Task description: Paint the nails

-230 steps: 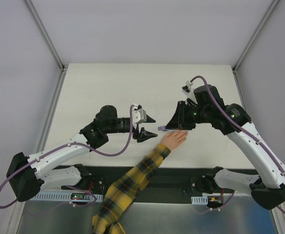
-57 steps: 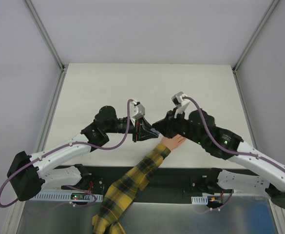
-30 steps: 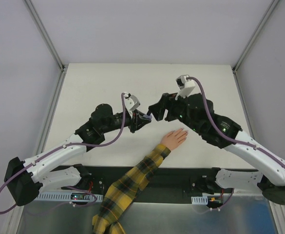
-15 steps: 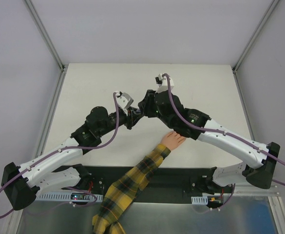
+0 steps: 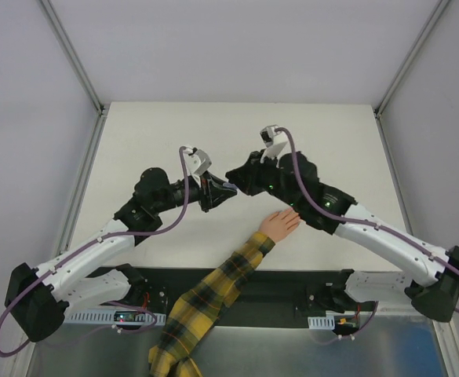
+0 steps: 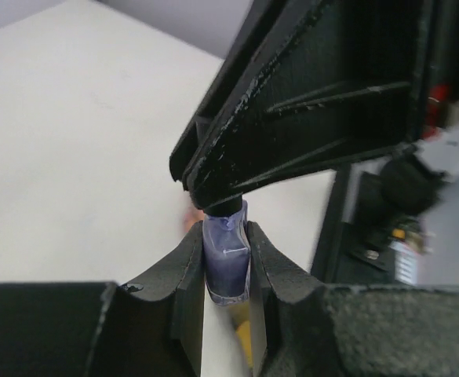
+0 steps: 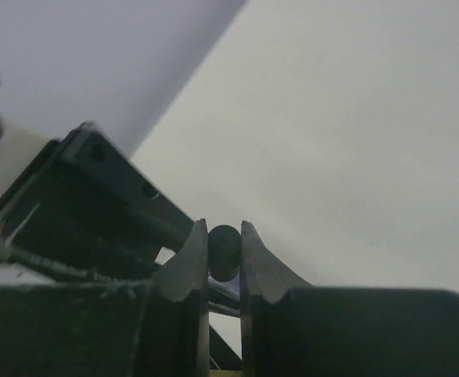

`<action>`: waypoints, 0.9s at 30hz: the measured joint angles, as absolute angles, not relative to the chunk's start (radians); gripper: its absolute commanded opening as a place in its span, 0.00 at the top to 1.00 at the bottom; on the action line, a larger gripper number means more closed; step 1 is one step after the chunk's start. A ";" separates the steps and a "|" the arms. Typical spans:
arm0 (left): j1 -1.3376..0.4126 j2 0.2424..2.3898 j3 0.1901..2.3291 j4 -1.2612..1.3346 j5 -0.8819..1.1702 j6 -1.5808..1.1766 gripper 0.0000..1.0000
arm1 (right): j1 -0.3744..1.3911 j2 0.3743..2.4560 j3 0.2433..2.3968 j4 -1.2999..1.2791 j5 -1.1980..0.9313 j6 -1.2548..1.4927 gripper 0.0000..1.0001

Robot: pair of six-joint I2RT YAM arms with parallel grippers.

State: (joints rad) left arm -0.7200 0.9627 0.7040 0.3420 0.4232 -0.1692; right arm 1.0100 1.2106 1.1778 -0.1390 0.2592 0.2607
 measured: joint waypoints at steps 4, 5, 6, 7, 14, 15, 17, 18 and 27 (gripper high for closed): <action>-0.645 1.059 0.691 0.611 0.785 -0.389 1.00 | 0.790 1.085 0.989 0.113 -0.328 0.192 1.00; -0.637 1.098 0.691 0.699 0.847 -0.455 1.00 | 0.751 1.082 0.987 0.134 -0.437 0.185 1.00; -0.626 1.137 0.693 0.794 0.914 -0.532 1.00 | 0.715 1.084 0.987 0.160 -0.531 0.178 1.00; -0.618 1.172 0.694 0.878 0.969 -0.597 1.00 | 0.694 1.086 0.987 0.179 -0.598 0.174 1.00; -0.610 1.194 0.707 0.953 1.147 -0.685 1.00 | 0.670 1.092 0.970 0.251 -0.828 0.171 0.97; -0.610 1.181 0.713 0.902 1.139 -0.648 1.00 | 0.671 1.091 0.970 0.249 -0.823 0.171 0.75; -0.617 1.143 0.736 0.746 1.092 -0.543 1.00 | 0.676 1.084 0.980 0.204 -0.774 0.167 0.59; -0.624 1.122 0.748 0.661 1.045 -0.472 1.00 | 0.682 1.081 0.992 0.173 -0.735 0.168 0.45; -0.648 1.027 0.786 0.360 0.699 -0.190 1.00 | 0.899 1.082 1.176 -0.201 -0.057 0.218 0.29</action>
State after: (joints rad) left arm -0.6483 1.0271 0.7860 0.3599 0.6987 -0.1902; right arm 0.8993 1.0817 1.1755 -0.2012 -0.0574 0.2184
